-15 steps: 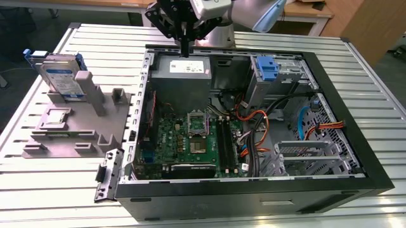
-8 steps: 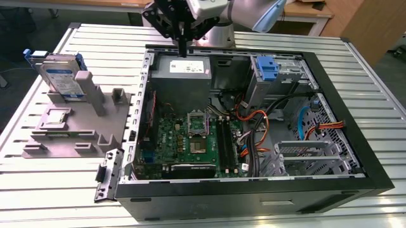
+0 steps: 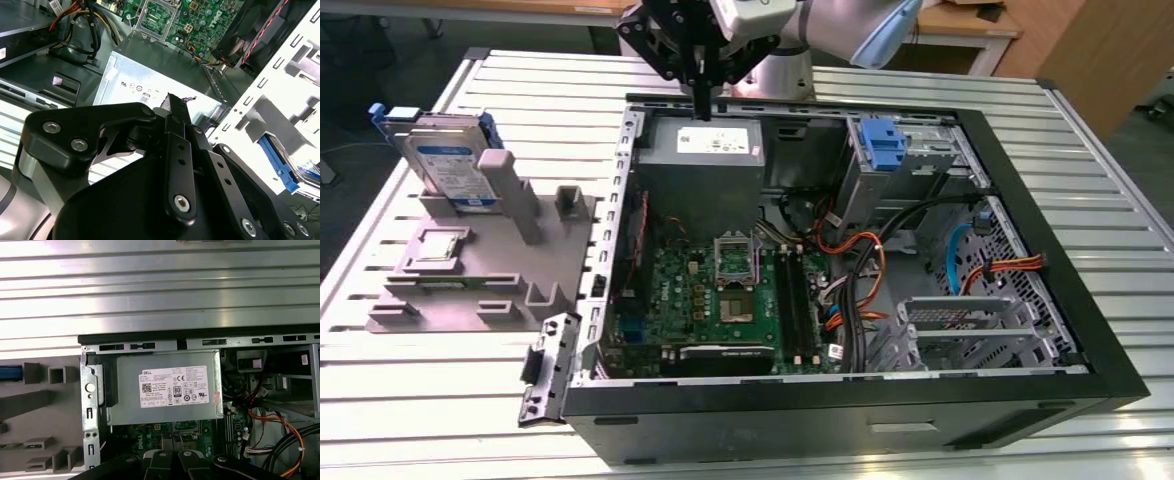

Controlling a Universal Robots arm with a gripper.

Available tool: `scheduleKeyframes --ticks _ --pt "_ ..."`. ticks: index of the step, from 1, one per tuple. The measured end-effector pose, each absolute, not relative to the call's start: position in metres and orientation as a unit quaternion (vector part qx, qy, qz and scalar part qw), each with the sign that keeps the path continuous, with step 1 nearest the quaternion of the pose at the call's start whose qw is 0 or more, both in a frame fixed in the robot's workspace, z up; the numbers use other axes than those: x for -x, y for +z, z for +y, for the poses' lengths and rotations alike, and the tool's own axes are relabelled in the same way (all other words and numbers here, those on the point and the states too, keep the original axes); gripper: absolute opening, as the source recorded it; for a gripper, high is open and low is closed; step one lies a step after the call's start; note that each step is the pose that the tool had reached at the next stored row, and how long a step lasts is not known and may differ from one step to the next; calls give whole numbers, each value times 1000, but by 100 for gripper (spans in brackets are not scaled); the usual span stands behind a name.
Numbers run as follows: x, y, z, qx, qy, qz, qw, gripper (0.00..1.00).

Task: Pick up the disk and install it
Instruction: 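Reach for the disk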

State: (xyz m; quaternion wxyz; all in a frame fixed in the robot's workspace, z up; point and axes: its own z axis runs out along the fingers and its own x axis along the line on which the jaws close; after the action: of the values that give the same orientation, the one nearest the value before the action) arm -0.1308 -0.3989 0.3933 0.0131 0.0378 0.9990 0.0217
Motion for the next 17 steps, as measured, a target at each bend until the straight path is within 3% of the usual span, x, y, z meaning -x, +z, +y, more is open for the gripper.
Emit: scheduleKeyframes --ticks 17 --pt "147 393 -399 -38 22 999 13 10"
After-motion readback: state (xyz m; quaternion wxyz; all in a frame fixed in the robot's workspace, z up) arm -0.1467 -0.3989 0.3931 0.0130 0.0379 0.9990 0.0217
